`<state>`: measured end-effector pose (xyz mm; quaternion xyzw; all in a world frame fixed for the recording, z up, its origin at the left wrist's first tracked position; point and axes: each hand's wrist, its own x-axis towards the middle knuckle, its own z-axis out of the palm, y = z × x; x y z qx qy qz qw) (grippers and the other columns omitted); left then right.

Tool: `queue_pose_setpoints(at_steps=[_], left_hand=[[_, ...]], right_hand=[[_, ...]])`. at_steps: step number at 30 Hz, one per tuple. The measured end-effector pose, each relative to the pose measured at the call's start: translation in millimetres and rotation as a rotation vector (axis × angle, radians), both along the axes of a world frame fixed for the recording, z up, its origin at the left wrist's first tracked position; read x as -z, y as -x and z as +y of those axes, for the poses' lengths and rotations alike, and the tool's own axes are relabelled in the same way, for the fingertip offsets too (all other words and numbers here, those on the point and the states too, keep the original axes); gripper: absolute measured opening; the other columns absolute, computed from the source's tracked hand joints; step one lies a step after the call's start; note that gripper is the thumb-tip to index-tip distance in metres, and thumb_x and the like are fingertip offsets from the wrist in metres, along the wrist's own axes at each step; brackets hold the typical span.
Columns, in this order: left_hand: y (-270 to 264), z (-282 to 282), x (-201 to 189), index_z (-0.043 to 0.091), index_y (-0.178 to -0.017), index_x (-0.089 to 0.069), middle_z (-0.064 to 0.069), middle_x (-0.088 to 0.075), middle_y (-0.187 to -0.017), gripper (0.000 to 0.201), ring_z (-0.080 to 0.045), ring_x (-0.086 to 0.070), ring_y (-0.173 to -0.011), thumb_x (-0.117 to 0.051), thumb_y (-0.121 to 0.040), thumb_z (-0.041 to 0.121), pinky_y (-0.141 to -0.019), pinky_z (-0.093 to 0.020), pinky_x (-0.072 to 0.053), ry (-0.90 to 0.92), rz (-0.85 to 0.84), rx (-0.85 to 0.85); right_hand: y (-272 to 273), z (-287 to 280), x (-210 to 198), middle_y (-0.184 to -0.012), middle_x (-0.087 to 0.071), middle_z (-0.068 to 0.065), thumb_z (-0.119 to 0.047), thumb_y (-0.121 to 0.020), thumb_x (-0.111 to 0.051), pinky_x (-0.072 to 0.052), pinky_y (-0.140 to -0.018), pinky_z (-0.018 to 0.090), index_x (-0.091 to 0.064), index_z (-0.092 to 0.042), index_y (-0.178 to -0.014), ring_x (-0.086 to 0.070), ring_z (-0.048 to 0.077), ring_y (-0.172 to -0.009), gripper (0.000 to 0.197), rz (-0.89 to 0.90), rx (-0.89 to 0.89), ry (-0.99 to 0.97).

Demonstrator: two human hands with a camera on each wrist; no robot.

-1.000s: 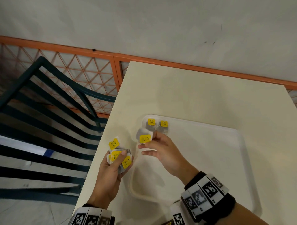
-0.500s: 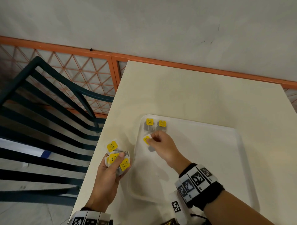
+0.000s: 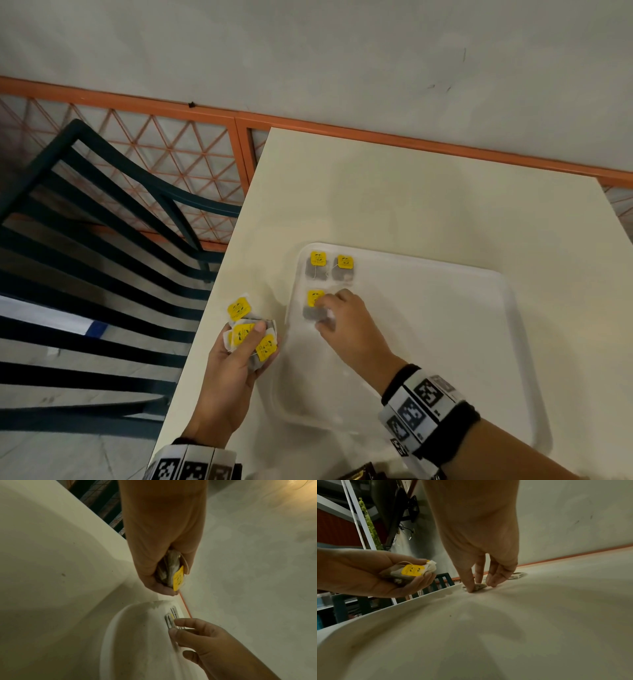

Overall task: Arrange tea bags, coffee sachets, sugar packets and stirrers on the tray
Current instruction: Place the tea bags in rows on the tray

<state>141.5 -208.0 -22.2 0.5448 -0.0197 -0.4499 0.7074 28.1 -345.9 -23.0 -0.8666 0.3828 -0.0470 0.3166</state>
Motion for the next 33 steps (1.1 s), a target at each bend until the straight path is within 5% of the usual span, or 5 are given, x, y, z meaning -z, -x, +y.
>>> queue_pose_setpoints(at_steps=[8, 14, 18, 24, 33], left_hand=[[-1, 0, -1, 0.024, -0.099, -0.066, -0.001, -0.074, -0.090, 0.087, -0.021, -0.071, -0.085, -0.089, -0.021, 0.056, -0.065, -0.029, -0.058, 0.011, -0.018, 0.010], [5, -3, -5, 0.021, -0.102, -0.064, -0.003, -0.073, -0.090, 0.066, -0.019, -0.072, -0.081, -0.086, -0.043, 0.043, -0.064, -0.028, -0.058, -0.001, -0.024, 0.022], [9, -8, -9, 0.016, -0.101, -0.062, -0.005, -0.069, -0.087, 0.016, -0.016, -0.069, -0.075, -0.057, -0.086, 0.014, -0.071, -0.030, -0.059, -0.028, 0.002, 0.063], [17, -13, -19, 0.014, -0.111, -0.061, -0.012, -0.070, -0.101, 0.024, -0.021, -0.070, -0.083, -0.056, -0.088, 0.013, -0.073, -0.031, -0.058, -0.076, -0.036, 0.250], [22, -12, -19, 0.013, -0.107, -0.061, -0.012, -0.067, -0.091, 0.020, -0.022, -0.069, -0.074, -0.058, -0.087, 0.013, -0.065, -0.029, -0.058, -0.154, -0.057, 0.314]], right_hand=[[-13, 0, 4, -0.103, -0.050, 0.013, -0.014, -0.086, -0.057, -0.041, -0.088, 0.030, -0.062, -0.006, -0.109, -0.049, 0.028, -0.101, 0.024, -0.053, 0.031, -0.034], [-12, 3, 4, -0.105, -0.051, 0.012, -0.018, -0.086, -0.059, -0.042, -0.090, 0.032, -0.061, -0.009, -0.111, -0.048, 0.027, -0.102, 0.027, -0.078, 0.035, -0.025], [-11, 11, -5, -0.093, -0.056, 0.006, -0.026, -0.089, -0.058, -0.044, -0.081, 0.028, -0.065, -0.011, -0.101, -0.052, 0.019, -0.085, 0.020, -0.255, 0.110, -0.049], [-17, 16, -26, -0.076, -0.063, -0.008, -0.033, -0.087, -0.061, -0.043, -0.066, 0.008, -0.068, -0.010, -0.094, -0.056, -0.005, -0.066, 0.026, -0.356, 0.160, -0.622], [-2, 4, -16, -0.084, -0.062, 0.005, -0.011, -0.089, -0.058, -0.047, -0.060, 0.016, -0.061, -0.013, -0.090, -0.054, 0.010, -0.069, 0.004, -0.439, 0.292, -0.667]])
